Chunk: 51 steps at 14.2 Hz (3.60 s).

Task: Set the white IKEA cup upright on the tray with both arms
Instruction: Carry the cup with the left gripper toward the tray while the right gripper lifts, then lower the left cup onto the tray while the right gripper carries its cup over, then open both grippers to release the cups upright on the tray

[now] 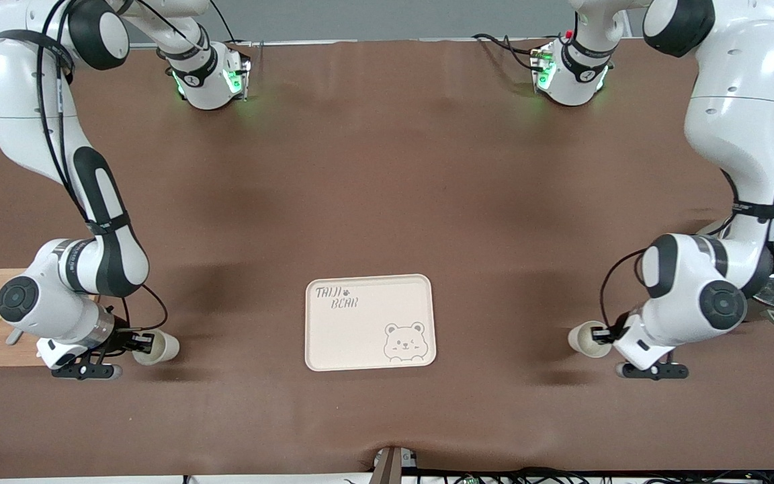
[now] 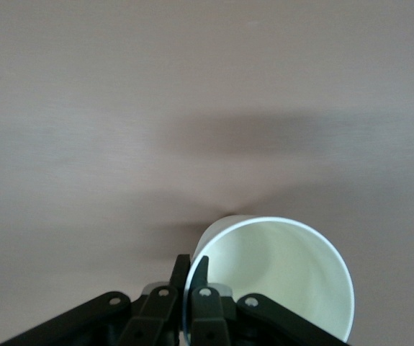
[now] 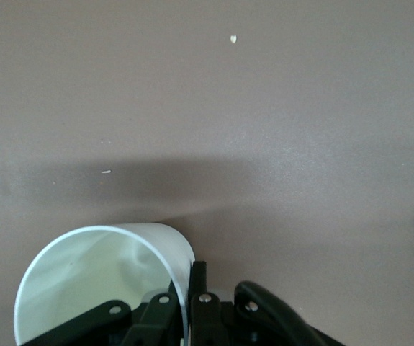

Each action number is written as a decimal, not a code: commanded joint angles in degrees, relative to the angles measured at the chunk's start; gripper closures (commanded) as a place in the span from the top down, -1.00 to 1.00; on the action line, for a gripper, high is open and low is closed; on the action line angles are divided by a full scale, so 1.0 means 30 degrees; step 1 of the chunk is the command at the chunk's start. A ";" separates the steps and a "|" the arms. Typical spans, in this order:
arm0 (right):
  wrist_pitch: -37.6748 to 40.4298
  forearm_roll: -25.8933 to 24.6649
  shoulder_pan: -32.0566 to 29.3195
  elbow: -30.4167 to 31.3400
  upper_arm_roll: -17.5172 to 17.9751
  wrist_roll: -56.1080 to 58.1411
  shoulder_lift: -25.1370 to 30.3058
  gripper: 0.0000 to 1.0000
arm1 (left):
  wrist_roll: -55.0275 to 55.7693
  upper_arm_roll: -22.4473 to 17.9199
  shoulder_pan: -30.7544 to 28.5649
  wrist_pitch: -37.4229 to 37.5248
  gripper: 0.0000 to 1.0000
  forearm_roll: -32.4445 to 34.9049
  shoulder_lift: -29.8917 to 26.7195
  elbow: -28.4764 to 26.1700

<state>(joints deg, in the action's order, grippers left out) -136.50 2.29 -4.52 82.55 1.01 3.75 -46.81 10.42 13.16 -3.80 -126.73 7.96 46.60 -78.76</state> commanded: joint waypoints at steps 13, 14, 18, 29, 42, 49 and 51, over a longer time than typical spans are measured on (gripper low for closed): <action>0.5833 0.0176 0.2613 -0.4752 0.0191 -0.6129 -0.0099 -1.00 | 1.2196 -0.0431 0.7620 -0.0004 -1.00 0.0189 -0.0124 0.1086; 0.5804 0.0204 0.3082 -0.4840 0.0220 -0.7185 -0.0099 -1.00 | 1.2897 -0.0431 0.8000 -0.0004 -1.00 0.0188 -0.0095 0.1231; 0.5570 0.0175 0.5016 -0.4987 0.0133 -1.1056 -0.0128 -1.00 | 1.4921 -0.0431 0.9114 -0.0033 -1.00 0.0218 0.0256 0.1496; 0.2876 0.0000 0.7891 -0.4812 0.0074 -1.5632 -0.1123 -1.00 | 1.6800 -0.1896 1.1051 -0.2113 -1.00 0.0218 0.1605 0.1496; 0.2435 -0.0088 1.0001 -0.4402 0.0074 -1.7596 -0.1651 -1.00 | 1.6712 -0.1867 1.0875 -0.1209 1.00 0.0188 0.0640 0.1467; 0.2406 -0.0703 1.0148 -0.4284 0.0074 -1.7596 -0.2003 -1.00 | 1.5690 -0.1866 1.0349 0.1808 1.00 0.0306 -0.1527 0.1466; 0.1970 -0.0675 1.0148 -0.4284 0.0074 -1.7596 -0.2091 -1.00 | 1.4871 -0.1866 0.9823 0.2775 1.00 0.0306 -0.2288 0.1437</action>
<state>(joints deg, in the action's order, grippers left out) -129.29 1.28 25.50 70.19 1.45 -47.97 -52.57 57.20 7.64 27.13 -121.25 7.96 42.82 -73.43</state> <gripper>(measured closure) 0.960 0.000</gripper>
